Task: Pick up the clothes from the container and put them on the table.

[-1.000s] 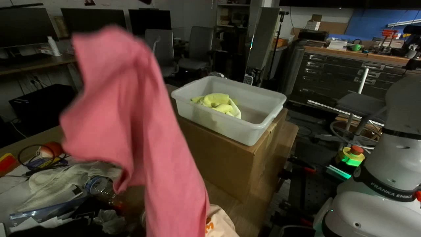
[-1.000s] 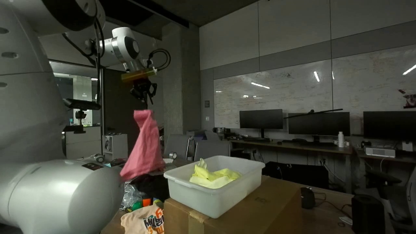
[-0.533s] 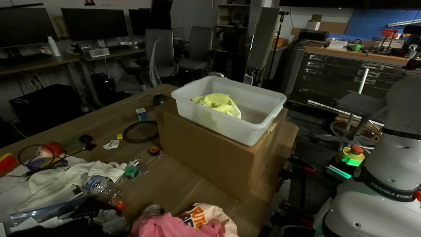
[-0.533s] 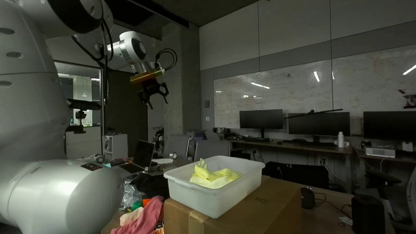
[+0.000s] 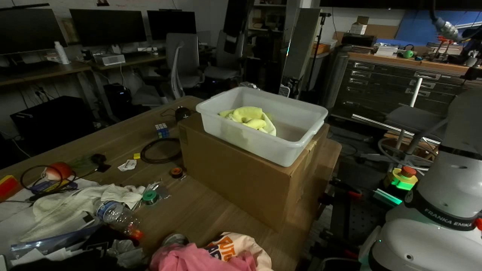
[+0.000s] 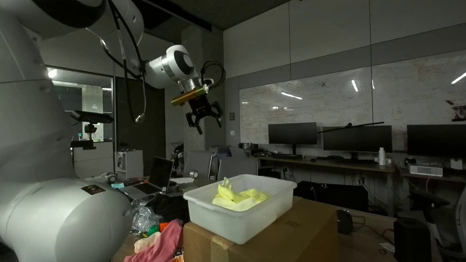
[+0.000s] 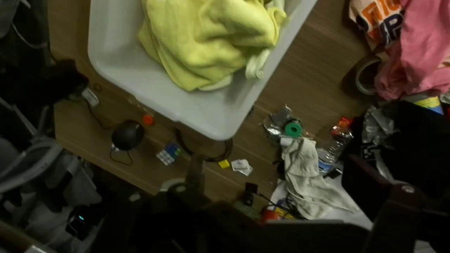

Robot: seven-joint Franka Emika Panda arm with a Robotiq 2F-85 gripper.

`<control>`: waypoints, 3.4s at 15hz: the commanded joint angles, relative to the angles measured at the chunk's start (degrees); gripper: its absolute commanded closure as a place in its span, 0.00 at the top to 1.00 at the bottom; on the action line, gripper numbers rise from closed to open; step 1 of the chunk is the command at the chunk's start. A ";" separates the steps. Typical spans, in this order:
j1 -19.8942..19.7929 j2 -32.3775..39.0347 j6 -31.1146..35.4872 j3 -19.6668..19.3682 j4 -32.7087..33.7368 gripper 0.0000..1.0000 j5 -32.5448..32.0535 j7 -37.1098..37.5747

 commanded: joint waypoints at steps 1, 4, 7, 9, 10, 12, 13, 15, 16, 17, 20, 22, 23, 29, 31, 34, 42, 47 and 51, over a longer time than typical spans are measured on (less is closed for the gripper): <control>-2.84 -1.50 0.26 -2.42 -6.14 1.00 0.73 6.23; -4.91 -0.38 0.50 -4.09 -9.91 1.00 1.99 11.04; -6.38 0.53 0.76 -5.78 -12.94 1.00 3.94 13.78; -7.07 1.09 1.10 -6.88 -14.48 1.00 5.82 14.31; -7.36 1.49 1.32 -7.26 -15.00 1.00 6.57 14.53; -7.58 2.44 2.00 -8.03 -15.69 1.00 8.52 14.01; -7.56 2.98 2.50 -8.31 -15.83 1.00 9.45 13.69; -7.41 3.79 4.36 -8.53 -16.21 1.00 10.93 13.38; -7.26 4.09 5.39 -8.54 -16.42 1.00 11.48 12.98; -7.21 4.26 6.97 -8.44 -16.79 1.00 11.75 12.91; -7.10 5.18 10.09 -8.25 -17.38 1.00 12.34 12.98; -7.07 5.86 11.36 -8.10 -17.83 1.00 12.27 13.39; -7.07 6.17 11.88 -8.03 -18.17 1.00 12.03 13.52; -6.61 8.43 16.89 -8.31 -20.13 1.00 13.37 11.94; -6.53 9.38 18.59 -8.28 -20.48 1.00 13.80 11.68; -6.71 10.28 20.11 -8.32 -20.87 1.00 13.39 11.91; -6.81 10.93 22.04 -8.47 -21.18 0.58 13.32 12.51; -6.70 10.82 22.56 -8.68 -21.33 0.19 14.60 11.89; -6.07 10.09 24.26 -9.36 -21.89 0.03 21.30 8.14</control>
